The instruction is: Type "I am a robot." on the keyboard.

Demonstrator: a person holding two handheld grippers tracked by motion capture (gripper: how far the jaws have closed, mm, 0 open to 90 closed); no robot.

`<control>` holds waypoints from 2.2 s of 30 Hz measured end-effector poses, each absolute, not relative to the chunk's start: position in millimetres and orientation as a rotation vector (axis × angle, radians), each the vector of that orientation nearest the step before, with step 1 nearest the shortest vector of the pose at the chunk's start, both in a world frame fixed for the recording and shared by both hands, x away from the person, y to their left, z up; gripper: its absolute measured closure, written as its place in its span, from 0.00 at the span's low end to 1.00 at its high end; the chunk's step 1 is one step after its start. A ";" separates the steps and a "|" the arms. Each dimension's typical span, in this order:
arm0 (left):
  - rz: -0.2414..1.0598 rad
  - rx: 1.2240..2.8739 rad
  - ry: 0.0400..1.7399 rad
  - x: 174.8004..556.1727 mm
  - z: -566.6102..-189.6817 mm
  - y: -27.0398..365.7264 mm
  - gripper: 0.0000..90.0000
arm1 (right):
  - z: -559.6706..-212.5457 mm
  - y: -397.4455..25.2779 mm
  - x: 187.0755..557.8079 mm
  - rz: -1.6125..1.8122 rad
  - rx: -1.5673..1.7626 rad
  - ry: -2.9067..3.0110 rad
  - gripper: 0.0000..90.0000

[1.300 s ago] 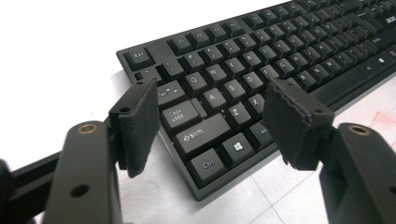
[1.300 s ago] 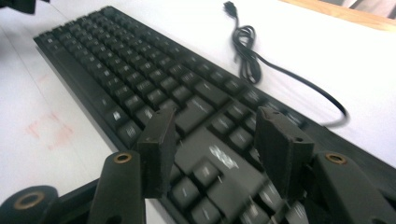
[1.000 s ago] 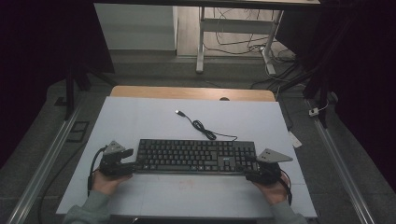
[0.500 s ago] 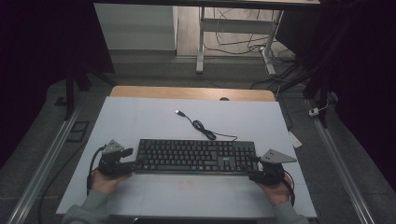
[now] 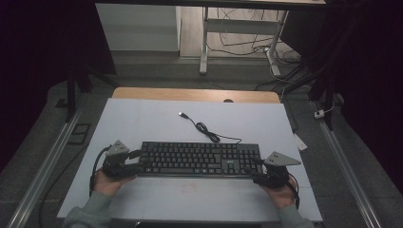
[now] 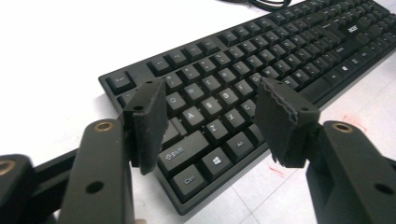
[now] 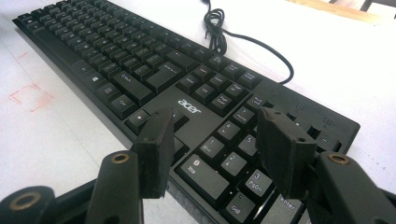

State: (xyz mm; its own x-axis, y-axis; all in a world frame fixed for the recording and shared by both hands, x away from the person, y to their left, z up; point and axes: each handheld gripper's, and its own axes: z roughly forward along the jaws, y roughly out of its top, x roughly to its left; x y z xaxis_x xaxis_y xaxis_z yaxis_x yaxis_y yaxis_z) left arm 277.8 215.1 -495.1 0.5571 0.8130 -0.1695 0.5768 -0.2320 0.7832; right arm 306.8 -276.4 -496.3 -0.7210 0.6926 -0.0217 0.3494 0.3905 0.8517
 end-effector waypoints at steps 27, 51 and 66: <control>0.268 2.002 0.979 287.4 -471.7 180.5 0.99 | -495.5 -275.9 307.2 1.270 0.895 2.278 0.52; 0.162 2.220 0.872 293.8 -501.2 126.8 0.99 | -498.3 -274.1 306.6 1.249 0.888 2.291 0.52; 0.194 2.262 0.895 299.5 -511.5 121.6 0.99 | -499.7 -272.3 306.9 1.232 0.881 2.299 0.52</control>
State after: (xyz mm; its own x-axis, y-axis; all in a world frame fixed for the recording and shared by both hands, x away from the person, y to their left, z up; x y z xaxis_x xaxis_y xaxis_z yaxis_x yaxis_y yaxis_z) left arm 299.5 121.6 -511.5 0.7515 0.6510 -0.1070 0.5486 -0.5264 0.6496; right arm 306.9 -272.3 -499.7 -0.7281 0.6843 -0.0406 0.3452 0.4171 0.8408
